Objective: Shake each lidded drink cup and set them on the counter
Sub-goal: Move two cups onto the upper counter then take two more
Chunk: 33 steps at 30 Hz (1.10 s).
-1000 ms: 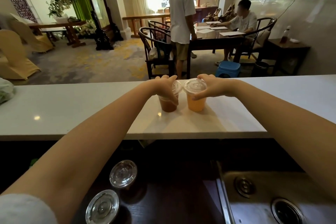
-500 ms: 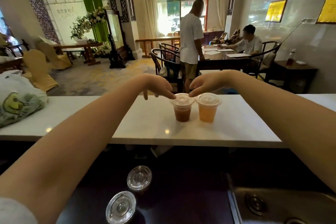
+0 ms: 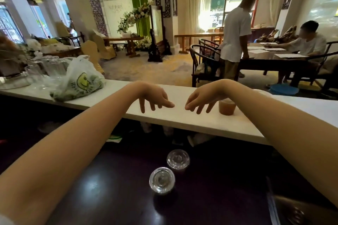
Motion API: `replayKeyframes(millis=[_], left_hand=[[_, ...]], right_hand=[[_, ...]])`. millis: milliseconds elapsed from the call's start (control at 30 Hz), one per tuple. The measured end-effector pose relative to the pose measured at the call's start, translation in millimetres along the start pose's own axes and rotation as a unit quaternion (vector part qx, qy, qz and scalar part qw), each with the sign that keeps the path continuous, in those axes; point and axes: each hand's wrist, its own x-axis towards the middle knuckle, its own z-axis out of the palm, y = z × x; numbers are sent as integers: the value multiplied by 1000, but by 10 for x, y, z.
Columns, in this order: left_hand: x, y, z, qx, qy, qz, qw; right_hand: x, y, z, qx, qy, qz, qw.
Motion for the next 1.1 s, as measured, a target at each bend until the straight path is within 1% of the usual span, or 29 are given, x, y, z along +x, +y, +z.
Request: replayKeyframes(millis=[133, 300, 433, 533, 633, 700, 800, 900, 1100], left_hand=[[17, -377, 500, -13, -13, -15, 1000], [140, -676, 1160, -38, -40, -25, 998], [309, -789, 1656, -31, -37, -24, 999], [426, -785, 1997, -38, -43, -25, 998], [531, -695, 2261, -64, -33, -23, 997], [592, -622, 2398, -89, -24, -33, 995], [653, -494, 2552, -101, -17, -61, 993], [701, -366, 2641, -81, 11, -73, 994], [813, -282, 2805, -61, 70, -79, 993]], right_hand=[[283, -47, 551, -5, -14, -15, 1000], [607, 147, 1226, -27, -55, 15, 998], [741, 369, 1650, -41, -57, 32, 997], [818, 530, 1898, -25, -40, 54, 997], [896, 646, 2007, -33, 8, 55, 998], [941, 674, 2006, -36, 46, 71, 996], [1103, 699, 1980, 2, 80, 96, 992], [1328, 707, 1993, 8, 79, 70, 994], [1647, 750, 2008, -40, 60, 24, 997]])
